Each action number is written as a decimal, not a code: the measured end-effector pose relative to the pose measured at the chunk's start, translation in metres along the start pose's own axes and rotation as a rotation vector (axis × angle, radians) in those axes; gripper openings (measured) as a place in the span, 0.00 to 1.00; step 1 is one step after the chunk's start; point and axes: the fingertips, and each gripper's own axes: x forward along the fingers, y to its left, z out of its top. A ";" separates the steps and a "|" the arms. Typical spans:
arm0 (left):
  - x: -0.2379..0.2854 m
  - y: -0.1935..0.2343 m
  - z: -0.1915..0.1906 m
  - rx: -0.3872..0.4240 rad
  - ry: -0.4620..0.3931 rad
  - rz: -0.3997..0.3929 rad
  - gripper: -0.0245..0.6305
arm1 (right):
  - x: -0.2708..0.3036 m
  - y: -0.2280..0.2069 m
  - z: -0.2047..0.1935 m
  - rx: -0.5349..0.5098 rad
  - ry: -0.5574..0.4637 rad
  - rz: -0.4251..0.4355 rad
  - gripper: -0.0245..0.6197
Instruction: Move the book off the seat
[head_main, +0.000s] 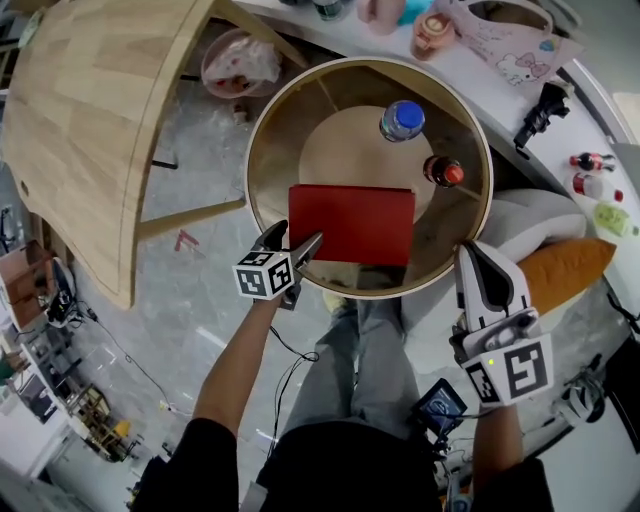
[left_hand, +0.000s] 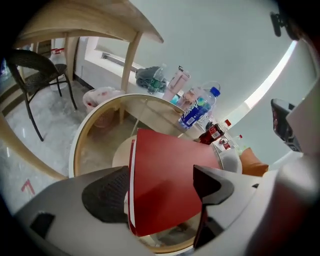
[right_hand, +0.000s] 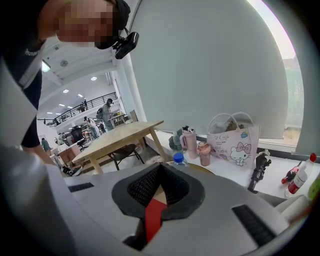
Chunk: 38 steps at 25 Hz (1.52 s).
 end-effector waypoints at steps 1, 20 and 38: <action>-0.003 0.001 0.005 -0.006 -0.018 0.006 0.65 | 0.001 0.000 0.002 -0.004 -0.005 0.002 0.06; -0.310 -0.204 0.078 0.444 -0.576 -0.115 0.06 | -0.191 0.125 0.118 -0.232 -0.267 -0.095 0.06; -0.514 -0.278 0.016 0.583 -0.817 -0.113 0.06 | -0.334 0.223 0.091 -0.269 -0.388 -0.168 0.06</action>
